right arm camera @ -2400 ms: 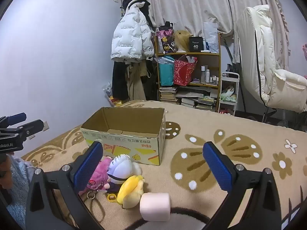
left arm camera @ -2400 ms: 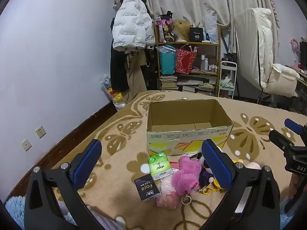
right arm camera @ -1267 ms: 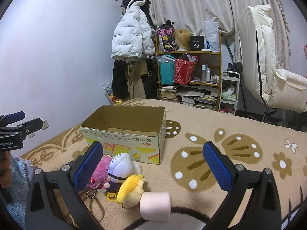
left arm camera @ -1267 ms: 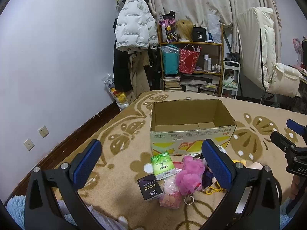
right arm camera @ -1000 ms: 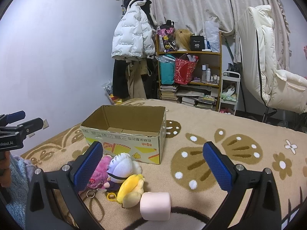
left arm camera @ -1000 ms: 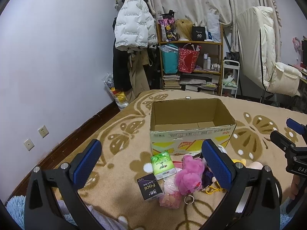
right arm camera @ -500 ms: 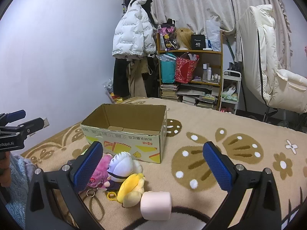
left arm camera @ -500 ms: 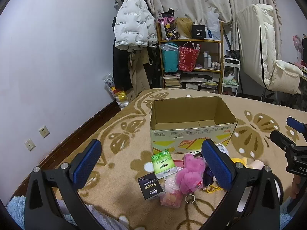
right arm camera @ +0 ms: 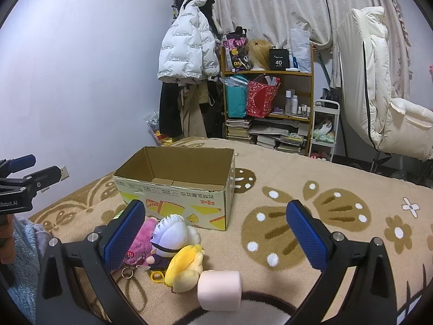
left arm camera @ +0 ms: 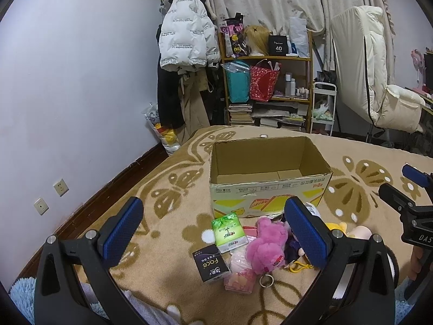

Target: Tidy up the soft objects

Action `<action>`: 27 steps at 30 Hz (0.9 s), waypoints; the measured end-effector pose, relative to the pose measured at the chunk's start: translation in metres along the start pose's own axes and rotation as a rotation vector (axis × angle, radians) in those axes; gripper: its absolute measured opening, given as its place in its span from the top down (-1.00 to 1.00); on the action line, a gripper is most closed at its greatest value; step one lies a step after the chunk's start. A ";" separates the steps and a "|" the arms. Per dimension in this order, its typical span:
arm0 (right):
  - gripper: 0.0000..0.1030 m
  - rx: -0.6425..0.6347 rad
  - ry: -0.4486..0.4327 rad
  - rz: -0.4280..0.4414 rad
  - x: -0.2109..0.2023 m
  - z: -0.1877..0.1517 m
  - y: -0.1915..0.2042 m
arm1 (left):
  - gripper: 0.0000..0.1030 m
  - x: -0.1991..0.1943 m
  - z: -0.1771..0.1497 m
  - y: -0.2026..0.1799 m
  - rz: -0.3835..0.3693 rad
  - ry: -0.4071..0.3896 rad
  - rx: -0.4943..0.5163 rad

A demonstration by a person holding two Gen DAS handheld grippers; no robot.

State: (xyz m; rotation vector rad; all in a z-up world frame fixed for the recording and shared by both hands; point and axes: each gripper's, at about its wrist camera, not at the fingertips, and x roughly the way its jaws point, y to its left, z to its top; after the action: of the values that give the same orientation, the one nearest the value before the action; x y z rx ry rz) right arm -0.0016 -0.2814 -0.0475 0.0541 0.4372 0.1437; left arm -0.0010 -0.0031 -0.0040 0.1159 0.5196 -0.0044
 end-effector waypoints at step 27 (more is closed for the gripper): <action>-1.00 -0.002 0.002 -0.001 0.001 0.000 0.000 | -1.00 0.001 0.000 -0.001 0.001 0.005 0.002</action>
State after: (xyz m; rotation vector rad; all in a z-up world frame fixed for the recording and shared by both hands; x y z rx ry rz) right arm -0.0010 -0.2810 -0.0482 0.0522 0.4387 0.1436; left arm -0.0003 -0.0037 -0.0046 0.1185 0.5241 -0.0038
